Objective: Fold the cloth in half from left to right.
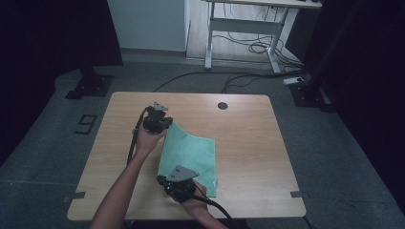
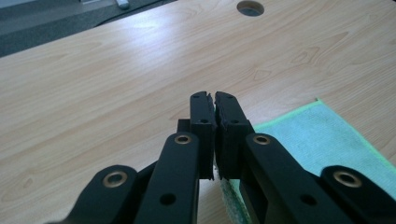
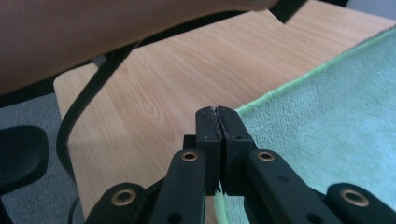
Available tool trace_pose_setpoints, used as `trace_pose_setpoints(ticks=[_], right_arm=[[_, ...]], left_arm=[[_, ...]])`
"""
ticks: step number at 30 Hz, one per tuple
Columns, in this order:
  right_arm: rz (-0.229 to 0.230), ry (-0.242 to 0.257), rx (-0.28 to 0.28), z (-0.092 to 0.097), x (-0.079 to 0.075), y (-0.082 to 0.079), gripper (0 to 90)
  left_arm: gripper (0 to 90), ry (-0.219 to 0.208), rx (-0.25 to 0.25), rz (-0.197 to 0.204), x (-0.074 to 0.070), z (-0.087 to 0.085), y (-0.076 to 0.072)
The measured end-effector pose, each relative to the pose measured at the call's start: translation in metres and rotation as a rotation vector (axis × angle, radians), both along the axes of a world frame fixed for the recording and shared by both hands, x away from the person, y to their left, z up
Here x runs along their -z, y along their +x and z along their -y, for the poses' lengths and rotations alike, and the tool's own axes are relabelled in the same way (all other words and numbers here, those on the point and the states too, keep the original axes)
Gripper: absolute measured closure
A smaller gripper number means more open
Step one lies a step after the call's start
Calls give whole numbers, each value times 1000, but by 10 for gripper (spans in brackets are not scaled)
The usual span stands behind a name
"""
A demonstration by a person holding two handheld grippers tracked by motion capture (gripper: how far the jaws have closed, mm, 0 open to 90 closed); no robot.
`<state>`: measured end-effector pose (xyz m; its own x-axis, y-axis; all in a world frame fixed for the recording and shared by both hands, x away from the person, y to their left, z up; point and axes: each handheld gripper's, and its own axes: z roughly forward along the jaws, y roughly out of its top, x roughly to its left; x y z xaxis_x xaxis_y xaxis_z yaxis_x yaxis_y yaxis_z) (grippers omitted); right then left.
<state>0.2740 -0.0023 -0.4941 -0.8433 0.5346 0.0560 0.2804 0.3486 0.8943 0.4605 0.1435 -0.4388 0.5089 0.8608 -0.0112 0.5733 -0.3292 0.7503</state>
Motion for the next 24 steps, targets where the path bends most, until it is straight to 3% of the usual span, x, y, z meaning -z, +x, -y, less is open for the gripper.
trace_pose_setpoints(ticks=[4,8,11,20,24], right_arm=[[4,7,-6,-2,-3,-1,876],[28,28,-16,-9,-13,-2,876],[51,43,-21,-12,-19,-3,876],[27,16,-27,-10,-9,-4,876],[22,15,-26,-8,-7,-4,876]], left_arm=[[867,50,-15,17,-5,-4,-2],[866,26,-29,40,-22,-15,-4],[866,7,-29,42,-26,-16,-5],[865,-2,-12,4,-7,-9,-3],[865,-8,-16,4,-7,-10,-3]])
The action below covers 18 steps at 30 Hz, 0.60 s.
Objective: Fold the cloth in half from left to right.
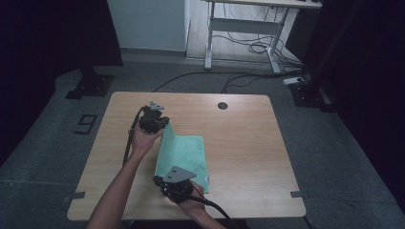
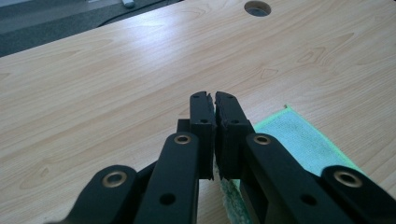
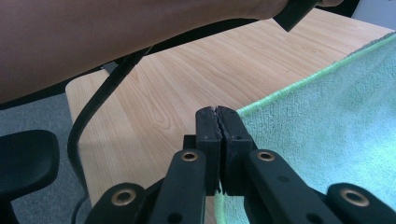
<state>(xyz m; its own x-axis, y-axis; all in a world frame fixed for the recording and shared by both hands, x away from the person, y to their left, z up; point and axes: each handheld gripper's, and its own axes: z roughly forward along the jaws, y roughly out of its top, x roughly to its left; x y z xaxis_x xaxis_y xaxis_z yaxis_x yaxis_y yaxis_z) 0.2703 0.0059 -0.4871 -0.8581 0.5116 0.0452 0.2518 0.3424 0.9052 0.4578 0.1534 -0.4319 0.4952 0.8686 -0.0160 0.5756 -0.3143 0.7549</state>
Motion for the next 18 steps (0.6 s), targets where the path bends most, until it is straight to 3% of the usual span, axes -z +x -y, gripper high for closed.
trace_pose_setpoints(ticks=[6,11,18], right_arm=[[6,14,-7,-5,-5,0,876],[43,30,-17,-13,-16,-6,876],[40,38,-14,-14,-14,-8,876]], left_arm=[[865,-8,-7,29,-17,-11,-5],[864,-36,-21,44,-31,-24,-12],[864,-51,-15,14,-19,-22,-9]])
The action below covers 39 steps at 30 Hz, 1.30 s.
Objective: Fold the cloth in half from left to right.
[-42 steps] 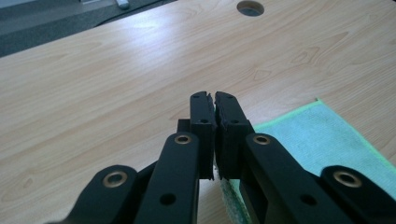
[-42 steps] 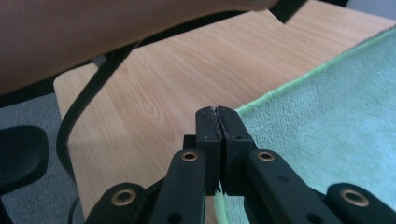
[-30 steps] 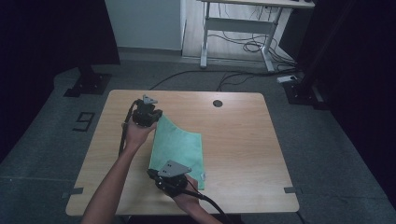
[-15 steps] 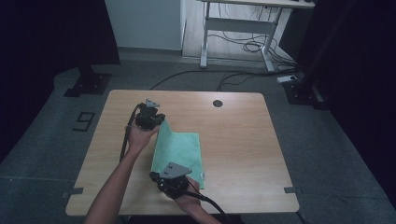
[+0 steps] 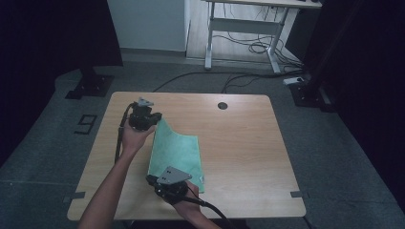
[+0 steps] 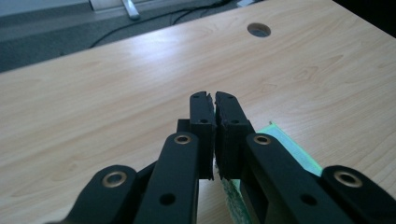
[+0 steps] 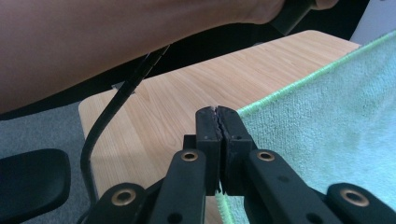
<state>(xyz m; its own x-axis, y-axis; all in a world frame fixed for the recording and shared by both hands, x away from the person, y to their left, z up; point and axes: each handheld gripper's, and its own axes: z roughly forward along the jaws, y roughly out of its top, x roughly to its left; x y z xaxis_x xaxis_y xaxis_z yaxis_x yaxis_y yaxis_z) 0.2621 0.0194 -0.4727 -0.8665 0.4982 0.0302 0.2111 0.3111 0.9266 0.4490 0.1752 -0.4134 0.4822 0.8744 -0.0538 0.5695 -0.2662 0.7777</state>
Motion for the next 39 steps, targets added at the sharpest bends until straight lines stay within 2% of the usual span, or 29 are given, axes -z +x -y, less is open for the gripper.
trace_pose_setpoints(ticks=[21,39], right_arm=[[-45,5,65,34,20,2,876],[-71,11,98,55,31,3,876]], left_arm=[[860,16,9,-53,32,33,13],[861,19,33,-70,43,51,18]])
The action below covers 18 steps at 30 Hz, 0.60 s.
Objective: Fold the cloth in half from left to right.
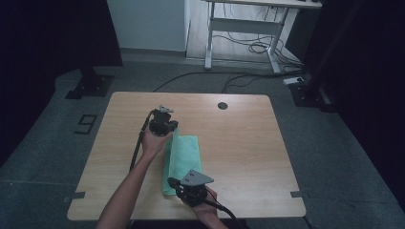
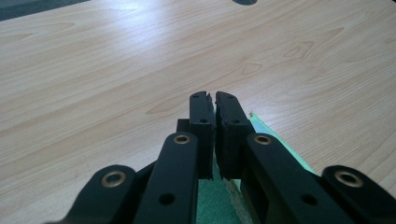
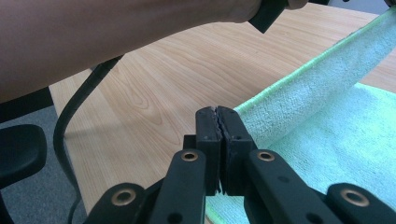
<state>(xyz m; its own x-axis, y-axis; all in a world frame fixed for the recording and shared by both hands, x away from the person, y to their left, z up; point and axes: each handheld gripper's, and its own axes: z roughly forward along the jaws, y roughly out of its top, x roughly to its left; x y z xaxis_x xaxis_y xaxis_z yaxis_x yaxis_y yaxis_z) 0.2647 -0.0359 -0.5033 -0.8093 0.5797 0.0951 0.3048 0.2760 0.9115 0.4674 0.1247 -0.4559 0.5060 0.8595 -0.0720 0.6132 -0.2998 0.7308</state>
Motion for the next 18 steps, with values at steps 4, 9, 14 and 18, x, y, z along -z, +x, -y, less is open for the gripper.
trace_pose_setpoints(ticks=[4,9,14,18], right_arm=[[0,-3,0,2,1,0,875],[-5,-7,5,6,2,1,875],[-7,-14,8,10,2,1,875],[-11,-18,14,15,4,1,875]], left_arm=[[861,2,5,-2,1,3,1],[860,6,11,-6,3,7,2],[860,5,14,-6,4,11,2],[860,9,19,-8,4,14,3]])
